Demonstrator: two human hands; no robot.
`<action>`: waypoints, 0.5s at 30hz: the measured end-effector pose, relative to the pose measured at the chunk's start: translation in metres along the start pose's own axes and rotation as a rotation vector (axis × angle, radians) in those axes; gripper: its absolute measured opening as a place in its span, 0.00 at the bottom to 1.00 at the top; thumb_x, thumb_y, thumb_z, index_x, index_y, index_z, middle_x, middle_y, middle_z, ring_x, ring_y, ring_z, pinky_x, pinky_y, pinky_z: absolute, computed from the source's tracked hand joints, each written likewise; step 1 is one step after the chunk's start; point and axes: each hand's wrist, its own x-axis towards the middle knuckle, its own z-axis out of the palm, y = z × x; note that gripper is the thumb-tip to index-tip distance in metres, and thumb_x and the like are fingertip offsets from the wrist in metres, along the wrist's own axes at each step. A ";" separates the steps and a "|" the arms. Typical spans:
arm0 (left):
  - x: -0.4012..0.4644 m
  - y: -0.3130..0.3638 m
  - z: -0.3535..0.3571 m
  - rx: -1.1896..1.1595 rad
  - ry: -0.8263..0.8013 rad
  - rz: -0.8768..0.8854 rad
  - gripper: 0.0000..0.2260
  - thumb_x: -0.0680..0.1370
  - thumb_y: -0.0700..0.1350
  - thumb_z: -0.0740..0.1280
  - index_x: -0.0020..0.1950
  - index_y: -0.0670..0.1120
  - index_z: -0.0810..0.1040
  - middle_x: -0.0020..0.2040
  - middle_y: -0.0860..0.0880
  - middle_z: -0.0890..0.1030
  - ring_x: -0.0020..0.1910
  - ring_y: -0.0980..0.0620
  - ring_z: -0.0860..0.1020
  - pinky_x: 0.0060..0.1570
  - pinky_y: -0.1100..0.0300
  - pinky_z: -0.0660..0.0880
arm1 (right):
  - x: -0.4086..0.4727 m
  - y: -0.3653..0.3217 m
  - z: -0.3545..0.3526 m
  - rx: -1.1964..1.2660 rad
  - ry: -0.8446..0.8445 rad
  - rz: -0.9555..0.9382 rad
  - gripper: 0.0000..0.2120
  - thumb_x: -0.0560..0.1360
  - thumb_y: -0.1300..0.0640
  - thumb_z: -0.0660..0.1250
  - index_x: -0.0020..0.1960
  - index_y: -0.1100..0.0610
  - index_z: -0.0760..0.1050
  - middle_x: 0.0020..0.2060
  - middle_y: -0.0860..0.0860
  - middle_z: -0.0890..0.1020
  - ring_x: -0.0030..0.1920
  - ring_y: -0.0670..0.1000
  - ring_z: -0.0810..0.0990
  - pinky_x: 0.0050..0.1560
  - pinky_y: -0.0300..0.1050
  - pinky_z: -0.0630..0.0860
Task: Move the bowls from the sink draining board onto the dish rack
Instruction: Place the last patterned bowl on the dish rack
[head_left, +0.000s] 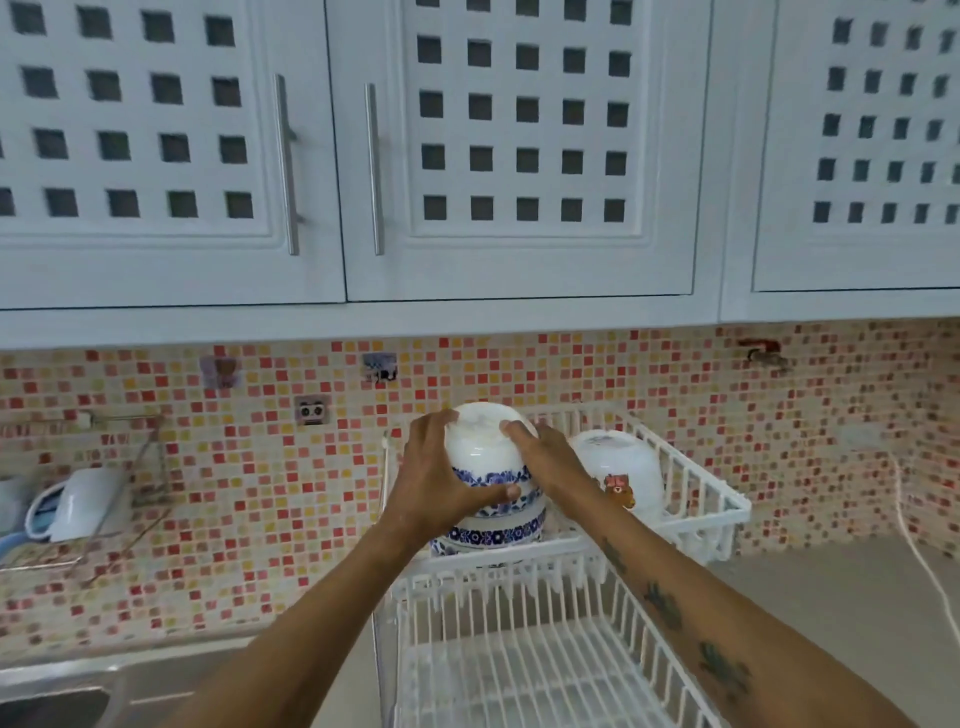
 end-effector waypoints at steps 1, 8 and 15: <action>0.001 -0.002 0.002 0.008 -0.010 -0.006 0.48 0.59 0.58 0.81 0.72 0.47 0.63 0.68 0.48 0.67 0.65 0.51 0.69 0.61 0.64 0.68 | 0.004 0.005 0.002 0.001 -0.004 0.018 0.32 0.70 0.34 0.59 0.64 0.55 0.72 0.55 0.53 0.78 0.54 0.55 0.79 0.59 0.55 0.76; 0.005 -0.011 0.012 0.007 -0.072 -0.073 0.50 0.57 0.58 0.81 0.71 0.45 0.61 0.67 0.46 0.67 0.64 0.48 0.71 0.61 0.53 0.75 | 0.019 0.024 0.006 0.012 -0.053 0.068 0.36 0.66 0.33 0.58 0.64 0.55 0.72 0.54 0.55 0.81 0.50 0.55 0.81 0.49 0.49 0.79; 0.007 -0.020 0.018 -0.017 -0.156 -0.169 0.51 0.57 0.60 0.81 0.71 0.47 0.57 0.67 0.46 0.65 0.65 0.45 0.72 0.59 0.48 0.78 | 0.030 0.033 0.009 -0.003 -0.077 0.095 0.44 0.61 0.29 0.55 0.68 0.57 0.70 0.59 0.56 0.80 0.53 0.56 0.80 0.56 0.54 0.78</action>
